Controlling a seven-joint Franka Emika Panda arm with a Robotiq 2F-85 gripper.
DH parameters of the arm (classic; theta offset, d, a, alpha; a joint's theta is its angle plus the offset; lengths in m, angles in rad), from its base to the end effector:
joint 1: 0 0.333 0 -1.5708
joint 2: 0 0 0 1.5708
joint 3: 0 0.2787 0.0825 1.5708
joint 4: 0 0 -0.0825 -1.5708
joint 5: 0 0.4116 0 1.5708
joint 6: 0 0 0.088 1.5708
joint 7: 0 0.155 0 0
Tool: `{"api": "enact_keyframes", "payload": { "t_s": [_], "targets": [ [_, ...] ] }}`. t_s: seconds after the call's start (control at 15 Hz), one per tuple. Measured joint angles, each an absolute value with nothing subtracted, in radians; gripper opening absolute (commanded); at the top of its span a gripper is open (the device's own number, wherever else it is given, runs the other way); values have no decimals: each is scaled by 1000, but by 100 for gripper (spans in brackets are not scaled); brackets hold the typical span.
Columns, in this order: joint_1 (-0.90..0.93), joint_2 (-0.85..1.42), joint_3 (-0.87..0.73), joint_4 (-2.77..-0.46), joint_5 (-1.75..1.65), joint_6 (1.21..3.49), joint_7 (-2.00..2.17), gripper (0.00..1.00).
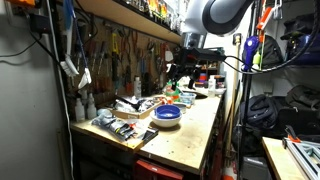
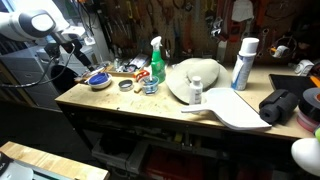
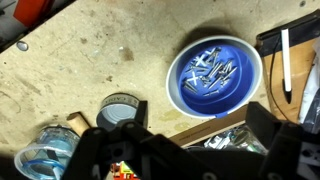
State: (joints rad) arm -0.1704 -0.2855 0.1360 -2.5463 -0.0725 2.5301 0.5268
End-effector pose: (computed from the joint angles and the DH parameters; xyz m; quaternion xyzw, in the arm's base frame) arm 0.4961 -0.0223 0.2981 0.9585 -0.2487 0.1390 0.0103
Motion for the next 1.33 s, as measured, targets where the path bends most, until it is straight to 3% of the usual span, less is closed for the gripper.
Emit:
{"api": "enact_keyframes", "payload": {
  "t_s": [0.07, 0.13, 0.2, 0.4, 0.53, 0.73, 1.07, 1.13, 1.2, 1.33],
  "targets": [
    [-178, -269, 136, -2545, -79, 2543, 561, 100],
    [-185, -249, 135, -2542, -86, 2556, 595, 93],
    [-190, -224, 133, -2538, -94, 2567, 630, 75],
    [-194, -141, 122, -2514, -112, 2589, 711, 50],
    [-189, -89, 113, -2492, -128, 2594, 746, 39],
    [-166, -27, 90, -2456, -147, 2602, 786, 31],
    [-113, 25, 52, -2416, -147, 2603, 794, 37],
    [-104, 32, 46, -2413, -147, 2603, 794, 34],
    [-95, 39, 41, -2410, -147, 2603, 794, 20],
    [-83, 49, 31, -2407, -147, 2603, 794, 14]
  ]
}}
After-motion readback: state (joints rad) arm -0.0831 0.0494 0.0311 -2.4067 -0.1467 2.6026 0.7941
